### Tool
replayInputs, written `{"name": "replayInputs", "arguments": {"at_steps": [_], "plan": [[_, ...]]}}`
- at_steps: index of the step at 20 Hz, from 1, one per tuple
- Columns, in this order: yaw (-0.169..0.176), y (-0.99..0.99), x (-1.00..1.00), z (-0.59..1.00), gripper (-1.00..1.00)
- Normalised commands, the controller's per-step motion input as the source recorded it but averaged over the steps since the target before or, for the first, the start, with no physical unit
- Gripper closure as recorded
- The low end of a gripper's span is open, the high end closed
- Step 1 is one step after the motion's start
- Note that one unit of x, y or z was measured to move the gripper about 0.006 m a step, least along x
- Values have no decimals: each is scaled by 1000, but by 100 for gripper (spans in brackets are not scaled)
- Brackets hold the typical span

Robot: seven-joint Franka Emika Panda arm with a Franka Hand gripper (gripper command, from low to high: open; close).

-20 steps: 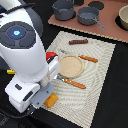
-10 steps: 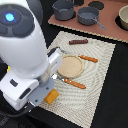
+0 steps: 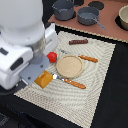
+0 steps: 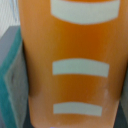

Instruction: Interact with the objects in diverse but meaningful ways.

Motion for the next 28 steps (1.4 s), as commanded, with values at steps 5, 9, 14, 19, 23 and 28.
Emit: {"name": "replayInputs", "arguments": {"at_steps": [5, 9, 14, 19, 23, 28], "plan": [[5, 453, -864, 43, 100], [18, 421, -839, 0, 100], [19, 435, -836, -19, 100], [19, 435, -838, -46, 100], [24, 422, -817, -119, 100], [46, 393, -839, -193, 100]]}}
